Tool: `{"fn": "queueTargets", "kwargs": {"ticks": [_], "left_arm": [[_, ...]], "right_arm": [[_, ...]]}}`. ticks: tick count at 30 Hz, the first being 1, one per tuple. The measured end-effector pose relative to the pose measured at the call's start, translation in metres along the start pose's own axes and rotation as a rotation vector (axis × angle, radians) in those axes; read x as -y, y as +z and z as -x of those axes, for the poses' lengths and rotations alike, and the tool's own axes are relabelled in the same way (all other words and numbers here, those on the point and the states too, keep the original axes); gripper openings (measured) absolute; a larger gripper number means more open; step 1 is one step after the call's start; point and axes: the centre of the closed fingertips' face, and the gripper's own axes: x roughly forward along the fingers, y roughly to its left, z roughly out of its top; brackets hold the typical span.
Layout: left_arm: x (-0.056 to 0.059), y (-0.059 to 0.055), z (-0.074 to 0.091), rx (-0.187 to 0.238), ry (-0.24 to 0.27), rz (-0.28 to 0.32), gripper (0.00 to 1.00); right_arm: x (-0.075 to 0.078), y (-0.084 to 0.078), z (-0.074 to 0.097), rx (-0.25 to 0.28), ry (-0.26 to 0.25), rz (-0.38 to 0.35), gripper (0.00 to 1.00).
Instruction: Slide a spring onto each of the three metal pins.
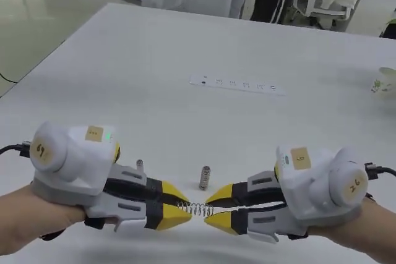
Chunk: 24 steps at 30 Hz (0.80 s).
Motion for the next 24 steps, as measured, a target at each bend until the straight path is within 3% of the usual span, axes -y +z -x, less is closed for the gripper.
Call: {"fn": "queueTargets", "kwargs": {"ticks": [14, 24], "left_arm": [[-0.002, -0.002, 0.0, -0.009, 0.003, 0.003, 0.03], [-0.003, -0.005, -0.001, -0.021, 0.008, 0.0, 0.02]], "right_arm": [[0.001, 0.003, 0.002, 0.001, -0.005, 0.028, 0.07], [0.003, 0.019, 0.008, 0.029, 0.001, 0.046, 0.07]]}}
